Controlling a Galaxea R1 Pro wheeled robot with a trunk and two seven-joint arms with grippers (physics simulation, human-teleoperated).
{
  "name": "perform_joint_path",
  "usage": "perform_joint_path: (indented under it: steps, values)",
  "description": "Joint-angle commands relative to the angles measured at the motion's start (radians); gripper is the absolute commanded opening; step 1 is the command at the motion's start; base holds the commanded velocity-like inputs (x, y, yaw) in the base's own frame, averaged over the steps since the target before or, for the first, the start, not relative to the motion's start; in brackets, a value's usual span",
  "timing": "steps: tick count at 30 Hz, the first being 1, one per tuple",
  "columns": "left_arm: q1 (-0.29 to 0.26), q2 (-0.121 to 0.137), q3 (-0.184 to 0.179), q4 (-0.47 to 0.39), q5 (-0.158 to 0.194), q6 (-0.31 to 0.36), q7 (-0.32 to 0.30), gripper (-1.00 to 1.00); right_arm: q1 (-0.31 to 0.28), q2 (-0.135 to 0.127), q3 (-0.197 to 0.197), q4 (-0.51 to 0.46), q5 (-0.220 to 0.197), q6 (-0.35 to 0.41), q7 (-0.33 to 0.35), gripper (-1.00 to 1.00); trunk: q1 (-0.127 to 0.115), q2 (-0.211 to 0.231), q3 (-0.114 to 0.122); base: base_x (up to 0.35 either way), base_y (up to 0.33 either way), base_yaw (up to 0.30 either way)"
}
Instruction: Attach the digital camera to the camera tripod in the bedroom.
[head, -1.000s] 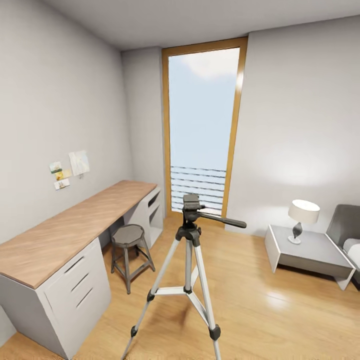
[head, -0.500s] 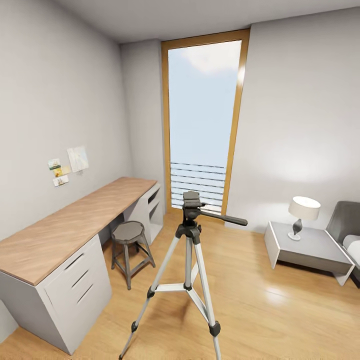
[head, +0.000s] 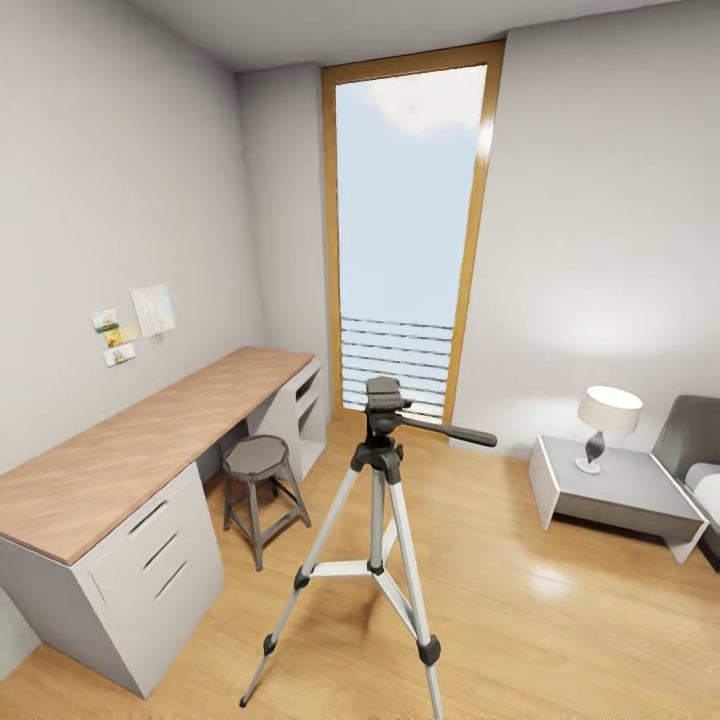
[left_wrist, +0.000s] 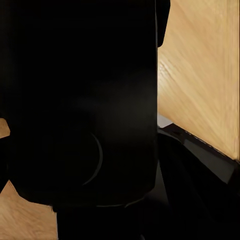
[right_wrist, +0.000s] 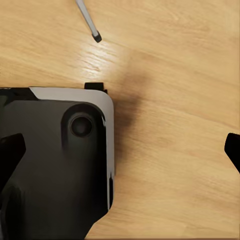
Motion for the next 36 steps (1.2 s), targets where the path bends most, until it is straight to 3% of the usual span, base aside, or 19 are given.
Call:
perform_joint_path:
  steps: [1,36]
  values:
    - [0.000,0.000,-0.008,0.000,0.007,-0.002,-0.004,-1.00,-0.001,-0.001,-0.009,0.003,0.010,-0.005,0.002,1.00,0.000,-0.001,-0.002,0.000,0.000,0.000]
    - [0.000,-0.002,-0.009,0.002,0.012,-0.009,-0.009,-1.00,-0.001,-0.002,-0.010,0.011,0.003,-0.004,0.003,1.00,0.000,-0.001,-0.059,0.000,0.000,0.000]
